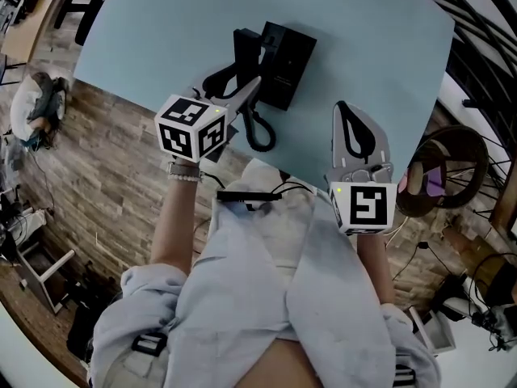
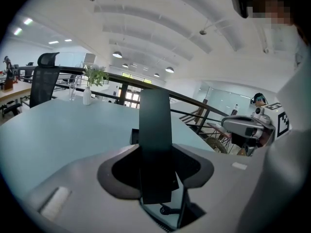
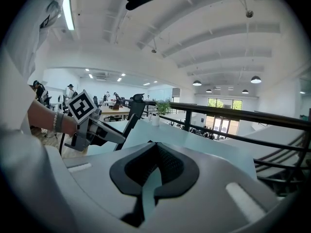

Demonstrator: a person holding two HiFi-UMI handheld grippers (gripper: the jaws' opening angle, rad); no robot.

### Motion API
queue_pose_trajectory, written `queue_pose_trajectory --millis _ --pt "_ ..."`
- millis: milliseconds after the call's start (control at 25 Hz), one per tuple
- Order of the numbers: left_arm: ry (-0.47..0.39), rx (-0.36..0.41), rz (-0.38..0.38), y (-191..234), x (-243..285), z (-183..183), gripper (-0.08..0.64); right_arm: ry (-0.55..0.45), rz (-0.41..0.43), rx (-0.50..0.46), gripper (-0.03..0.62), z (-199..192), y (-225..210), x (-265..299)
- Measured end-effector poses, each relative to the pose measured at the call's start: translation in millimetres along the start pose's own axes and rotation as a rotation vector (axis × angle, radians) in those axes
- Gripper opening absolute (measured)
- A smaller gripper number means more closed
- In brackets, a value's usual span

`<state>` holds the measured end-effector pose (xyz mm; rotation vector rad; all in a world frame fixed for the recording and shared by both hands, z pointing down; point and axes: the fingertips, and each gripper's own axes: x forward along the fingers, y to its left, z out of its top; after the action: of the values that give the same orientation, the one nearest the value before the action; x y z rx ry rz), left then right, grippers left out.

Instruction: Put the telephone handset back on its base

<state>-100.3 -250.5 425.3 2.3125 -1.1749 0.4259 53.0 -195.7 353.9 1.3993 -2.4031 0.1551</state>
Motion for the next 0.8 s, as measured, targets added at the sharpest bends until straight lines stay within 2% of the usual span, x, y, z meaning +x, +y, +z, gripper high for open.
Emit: queue_pose_trajectory --millis 400,800 --pt "0.065 -0.006 -0.025 14 29 -10 0.196 0.013 -0.044 0.029 0.006 -9 -5 6" --pt "0.124 -0.017 -0.01 22 49 -25 0.196 0.042 -0.068 0.039 0.006 -17 -7 7"
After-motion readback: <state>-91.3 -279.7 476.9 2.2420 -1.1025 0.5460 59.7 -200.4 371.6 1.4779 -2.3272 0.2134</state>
